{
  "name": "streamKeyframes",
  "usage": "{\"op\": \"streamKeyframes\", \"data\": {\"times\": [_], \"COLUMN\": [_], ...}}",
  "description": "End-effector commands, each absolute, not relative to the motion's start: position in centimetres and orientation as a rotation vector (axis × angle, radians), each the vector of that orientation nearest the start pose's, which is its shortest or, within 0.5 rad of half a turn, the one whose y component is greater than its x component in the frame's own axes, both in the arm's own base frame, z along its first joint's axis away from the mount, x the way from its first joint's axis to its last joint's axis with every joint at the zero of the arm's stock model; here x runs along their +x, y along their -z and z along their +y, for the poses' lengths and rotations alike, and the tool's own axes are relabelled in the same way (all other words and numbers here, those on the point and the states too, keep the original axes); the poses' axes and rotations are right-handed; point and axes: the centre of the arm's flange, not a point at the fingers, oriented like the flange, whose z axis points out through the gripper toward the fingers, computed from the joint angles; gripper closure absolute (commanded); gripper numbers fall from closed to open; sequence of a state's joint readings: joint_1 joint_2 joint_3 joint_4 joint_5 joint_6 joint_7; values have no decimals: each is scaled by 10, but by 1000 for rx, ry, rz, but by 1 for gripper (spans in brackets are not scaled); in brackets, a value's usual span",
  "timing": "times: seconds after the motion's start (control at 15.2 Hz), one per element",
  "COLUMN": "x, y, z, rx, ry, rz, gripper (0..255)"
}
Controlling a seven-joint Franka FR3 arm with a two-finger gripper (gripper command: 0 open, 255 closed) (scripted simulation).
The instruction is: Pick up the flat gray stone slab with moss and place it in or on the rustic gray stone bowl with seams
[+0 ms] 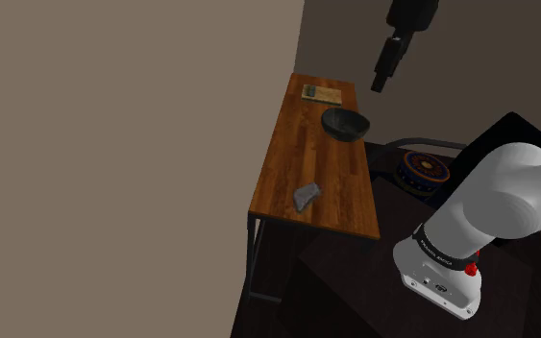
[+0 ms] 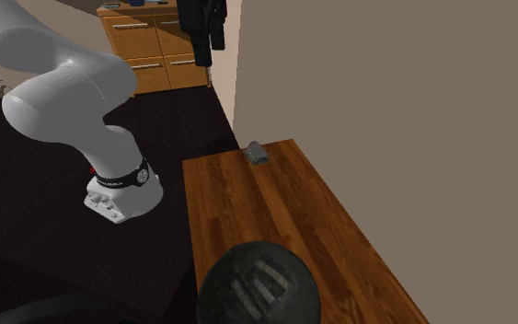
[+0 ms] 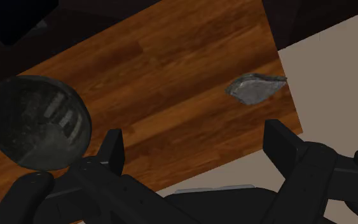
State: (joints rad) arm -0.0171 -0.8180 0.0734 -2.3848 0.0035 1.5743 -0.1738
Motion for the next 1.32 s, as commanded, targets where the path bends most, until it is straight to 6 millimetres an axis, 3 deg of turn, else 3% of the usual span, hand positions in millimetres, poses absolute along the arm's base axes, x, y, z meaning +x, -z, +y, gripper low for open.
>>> {"op": "streamKeyframes", "data": {"times": [0.0, 0.66, 1.25], "x": [298, 330, 325], "y": [-586, -474, -370], "z": [24, 85, 143], "rx": [-3175, -2957, -2513], "ry": [4, 15, 24], "rz": [-330, -1284, -2054], "gripper": [0, 0, 0]}}
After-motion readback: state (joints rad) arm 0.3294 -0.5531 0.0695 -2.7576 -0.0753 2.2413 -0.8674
